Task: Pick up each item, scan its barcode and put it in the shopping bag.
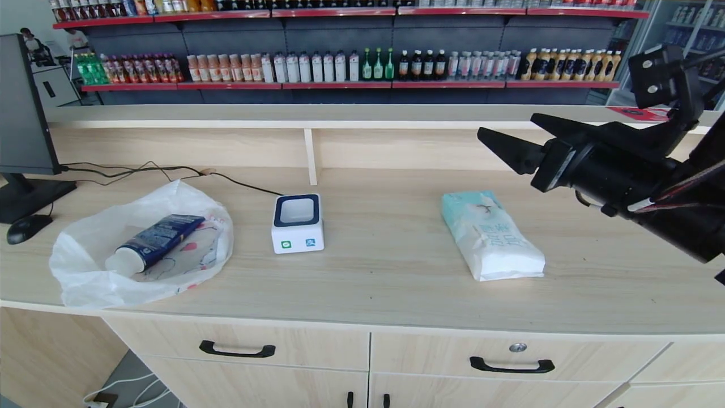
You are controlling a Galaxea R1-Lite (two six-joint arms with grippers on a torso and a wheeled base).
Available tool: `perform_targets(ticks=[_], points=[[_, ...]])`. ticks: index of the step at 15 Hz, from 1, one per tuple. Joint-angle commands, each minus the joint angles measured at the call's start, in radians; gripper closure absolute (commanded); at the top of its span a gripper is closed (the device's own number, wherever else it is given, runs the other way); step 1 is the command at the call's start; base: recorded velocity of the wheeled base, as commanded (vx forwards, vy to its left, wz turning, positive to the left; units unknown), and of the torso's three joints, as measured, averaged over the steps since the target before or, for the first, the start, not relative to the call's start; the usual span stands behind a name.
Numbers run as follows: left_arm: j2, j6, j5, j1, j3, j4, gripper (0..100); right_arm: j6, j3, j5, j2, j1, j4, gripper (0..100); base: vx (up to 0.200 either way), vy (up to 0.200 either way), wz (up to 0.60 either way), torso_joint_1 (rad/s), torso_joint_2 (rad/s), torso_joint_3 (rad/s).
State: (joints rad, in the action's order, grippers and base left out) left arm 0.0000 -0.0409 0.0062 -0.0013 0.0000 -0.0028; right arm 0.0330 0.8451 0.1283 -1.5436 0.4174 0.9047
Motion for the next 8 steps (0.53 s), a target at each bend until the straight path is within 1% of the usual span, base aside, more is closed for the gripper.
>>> perform_targets(ticks=[1, 5, 6, 8], points=[[0.0, -0.001, 0.001, 0.0, 0.0, 0.0, 0, -0.03, -0.003, 0.047, 0.039, 0.003, -0.035, 0, 0.0, 0.0, 0.0, 0.0, 0.0, 0.0], [0.0, -0.001, 0.001, 0.0, 0.0, 0.0, 0, -0.073, -0.02, 0.08, 0.05, -0.003, -0.219, 0, 0.0, 0.0, 0.0, 0.0, 0.0, 0.0], [0.0, -0.001, 0.0, 0.0, 0.0, 0.0, 0, -0.071, 0.034, 0.073, 0.048, -0.054, -0.359, 0, 0.0, 0.0, 0.0, 0.0, 0.0, 0.0], [0.0, -0.001, 0.001, 0.001, 0.0, 0.0, 0, -0.07, 0.126, 0.074, 0.03, -0.109, -0.602, 0, 0.0, 0.0, 0.0, 0.0, 0.0, 0.0]])
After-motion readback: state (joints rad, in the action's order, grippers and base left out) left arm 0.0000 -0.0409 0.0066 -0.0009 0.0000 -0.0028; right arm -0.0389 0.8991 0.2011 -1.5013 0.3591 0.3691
